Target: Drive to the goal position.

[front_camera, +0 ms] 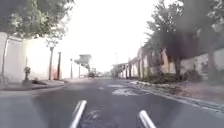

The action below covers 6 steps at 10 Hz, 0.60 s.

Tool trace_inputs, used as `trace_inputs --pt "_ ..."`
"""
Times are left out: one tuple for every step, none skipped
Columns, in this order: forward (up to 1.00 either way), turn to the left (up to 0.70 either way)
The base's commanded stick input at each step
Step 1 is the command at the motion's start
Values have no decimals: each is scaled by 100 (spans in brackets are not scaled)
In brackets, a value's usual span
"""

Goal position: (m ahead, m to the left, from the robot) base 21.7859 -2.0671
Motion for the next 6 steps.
trace_inputs --pt "85 -34" --pt "85 -34" --pt "85 -34" --pt "85 -34" --pt "85 -34" --pt "85 -20"
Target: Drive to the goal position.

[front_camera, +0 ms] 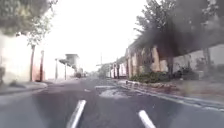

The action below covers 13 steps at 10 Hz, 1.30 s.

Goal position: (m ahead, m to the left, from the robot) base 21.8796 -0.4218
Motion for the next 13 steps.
trace_inputs --pt "85 0" --pt "85 0" --pt "85 0" --pt "85 0" --pt "85 0" --pt "85 0" --pt "85 0" --pt "85 0" --pt "85 0" --pt "85 0" --pt "85 0" --pt "85 0" --pt "85 0"
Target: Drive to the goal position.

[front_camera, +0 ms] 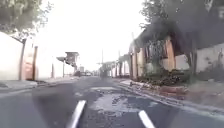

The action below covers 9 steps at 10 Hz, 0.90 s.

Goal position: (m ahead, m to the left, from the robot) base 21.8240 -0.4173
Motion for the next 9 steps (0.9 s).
trace_inputs --pt "85 0" --pt "85 0" --pt "85 0" --pt "85 0" --pt "85 0" --pt "85 0" --pt "85 0" --pt "85 0" --pt "85 0"
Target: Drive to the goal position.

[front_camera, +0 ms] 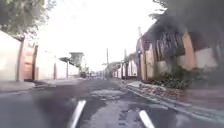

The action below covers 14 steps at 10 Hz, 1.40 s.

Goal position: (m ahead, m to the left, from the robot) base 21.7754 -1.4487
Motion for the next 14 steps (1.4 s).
trace_inputs --pt "85 0" --pt "85 0" --pt "85 0" --pt "85 0" --pt "85 0" --pt "85 0" --pt "85 0" --pt "85 0" --pt "85 0" --pt "85 0" --pt "85 0" --pt "85 0" --pt "85 0" --pt "85 0"
